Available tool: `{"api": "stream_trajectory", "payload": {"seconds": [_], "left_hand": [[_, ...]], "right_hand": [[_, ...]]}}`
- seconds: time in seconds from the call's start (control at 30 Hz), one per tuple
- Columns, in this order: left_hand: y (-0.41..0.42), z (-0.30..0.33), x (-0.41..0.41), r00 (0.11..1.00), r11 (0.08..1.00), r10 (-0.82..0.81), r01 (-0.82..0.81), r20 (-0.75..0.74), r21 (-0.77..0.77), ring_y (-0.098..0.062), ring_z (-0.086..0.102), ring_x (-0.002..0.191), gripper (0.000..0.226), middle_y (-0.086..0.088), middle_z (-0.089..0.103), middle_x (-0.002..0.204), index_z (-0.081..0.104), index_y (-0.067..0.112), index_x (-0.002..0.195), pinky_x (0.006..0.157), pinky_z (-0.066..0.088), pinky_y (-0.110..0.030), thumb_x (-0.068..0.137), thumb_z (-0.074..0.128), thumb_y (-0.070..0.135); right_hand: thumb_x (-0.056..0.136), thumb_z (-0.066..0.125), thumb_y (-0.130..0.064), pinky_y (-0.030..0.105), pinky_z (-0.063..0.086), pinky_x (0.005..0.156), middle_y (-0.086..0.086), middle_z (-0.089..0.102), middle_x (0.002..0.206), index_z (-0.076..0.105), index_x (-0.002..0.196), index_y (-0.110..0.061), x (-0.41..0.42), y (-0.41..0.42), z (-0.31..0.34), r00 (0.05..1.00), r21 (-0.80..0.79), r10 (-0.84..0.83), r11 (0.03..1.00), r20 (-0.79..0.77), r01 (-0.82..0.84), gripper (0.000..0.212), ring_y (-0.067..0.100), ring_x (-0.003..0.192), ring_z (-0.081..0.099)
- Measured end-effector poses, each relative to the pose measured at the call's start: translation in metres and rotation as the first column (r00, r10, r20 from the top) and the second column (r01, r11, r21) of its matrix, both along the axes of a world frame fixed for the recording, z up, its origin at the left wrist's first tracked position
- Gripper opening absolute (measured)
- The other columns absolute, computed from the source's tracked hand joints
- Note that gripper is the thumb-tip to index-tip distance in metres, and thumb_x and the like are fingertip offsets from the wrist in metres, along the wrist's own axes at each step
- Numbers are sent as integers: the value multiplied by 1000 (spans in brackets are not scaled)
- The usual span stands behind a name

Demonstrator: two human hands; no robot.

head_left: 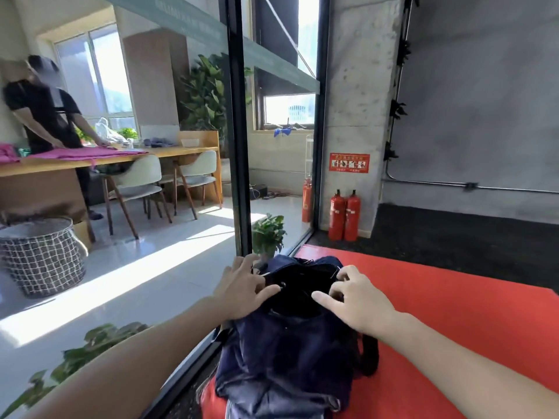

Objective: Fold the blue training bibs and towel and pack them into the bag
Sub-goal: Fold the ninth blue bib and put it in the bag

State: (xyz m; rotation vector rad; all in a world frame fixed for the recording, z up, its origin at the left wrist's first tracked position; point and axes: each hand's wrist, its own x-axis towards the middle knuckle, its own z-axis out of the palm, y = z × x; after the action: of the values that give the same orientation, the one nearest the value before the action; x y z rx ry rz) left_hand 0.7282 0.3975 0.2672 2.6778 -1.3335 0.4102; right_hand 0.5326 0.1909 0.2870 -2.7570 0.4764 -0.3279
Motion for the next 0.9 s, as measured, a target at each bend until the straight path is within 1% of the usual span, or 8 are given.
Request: {"api": "stream_trajectory", "payload": {"seconds": [0.1, 0.2, 0.3, 0.4, 0.5, 0.63, 0.77, 0.9], "left_hand": [[-17, 5, 5, 985, 987, 110, -93, -134, 128, -32, 44, 127, 63, -5, 40, 146, 74, 29, 99, 101, 42, -46, 90, 36, 79], [-39, 7, 7, 984, 961, 167, -147, -68, 232, -31, 60, 105, 58, -7, 58, 121, 70, 17, 104, 89, 52, -44, 92, 47, 68], [-54, 11, 8, 981, 949, 189, -172, -39, 263, -31, 66, 100, 29, -9, 65, 110, 70, 9, 106, 80, 55, -39, 96, 61, 35], [-57, 28, 20, 986, 964, 168, -163, -9, 210, -31, 71, 90, 17, -14, 70, 97, 73, 1, 98, 78, 59, -39, 94, 56, 2], [-54, 65, 42, 986, 983, 163, -165, 30, 83, -31, 70, 87, 15, -15, 67, 91, 70, 0, 91, 74, 55, -36, 94, 55, -1], [-48, 107, 52, 989, 990, 143, -143, 48, -14, -32, 65, 96, 15, -16, 64, 101, 67, 1, 99, 78, 48, -35, 98, 62, 14], [-42, 86, 43, 984, 985, 169, -167, -59, 29, -32, 66, 98, 23, -11, 65, 106, 68, 8, 107, 82, 54, -41, 93, 68, 27], [-33, 45, 12, 977, 981, 186, -179, -100, 76, -25, 62, 97, 30, -3, 62, 110, 65, 18, 110, 82, 53, -39, 93, 62, 43]], "right_hand": [[82, 33, -88, 42, 39, 107, 1, 36, 148, 70, 89, -35, 10, -11, 4, 983, -2, -129, 992, -132, 129, 65, 30, 131, 40], [79, 27, -91, 36, 48, 82, 6, 60, 106, 56, 62, -27, 25, -24, 1, 970, 48, -146, 986, -193, 158, 73, 24, 101, 59], [90, 37, -79, 29, 36, 55, 3, 53, 71, 44, 56, -16, 40, -25, 3, 976, 53, -130, 989, -175, 142, 72, 15, 63, 49], [93, 50, -68, 21, 32, 50, 3, 47, 58, 39, 50, -16, 49, -20, 16, 993, 114, -115, 987, 7, 113, 69, 10, 51, 45], [88, 60, -67, 26, 33, 59, 2, 43, 60, 37, 51, -17, 61, -19, 34, 941, 197, -154, 976, 302, 97, 66, 18, 58, 46], [89, 56, -68, 34, 39, 74, 6, 54, 74, 56, 65, -15, 64, -14, 49, 887, 237, -177, 968, 426, 80, 58, 23, 77, 52], [91, 54, -67, 33, 37, 70, 4, 57, 72, 54, 62, -15, 47, 6, 32, 964, 228, -107, 972, 245, 50, 60, 24, 76, 56], [91, 51, -69, 34, 46, 95, 2, 61, 111, 72, 107, -16, 19, 6, 2, 990, 233, -44, 972, 131, 12, 59, 19, 106, 58]]}}
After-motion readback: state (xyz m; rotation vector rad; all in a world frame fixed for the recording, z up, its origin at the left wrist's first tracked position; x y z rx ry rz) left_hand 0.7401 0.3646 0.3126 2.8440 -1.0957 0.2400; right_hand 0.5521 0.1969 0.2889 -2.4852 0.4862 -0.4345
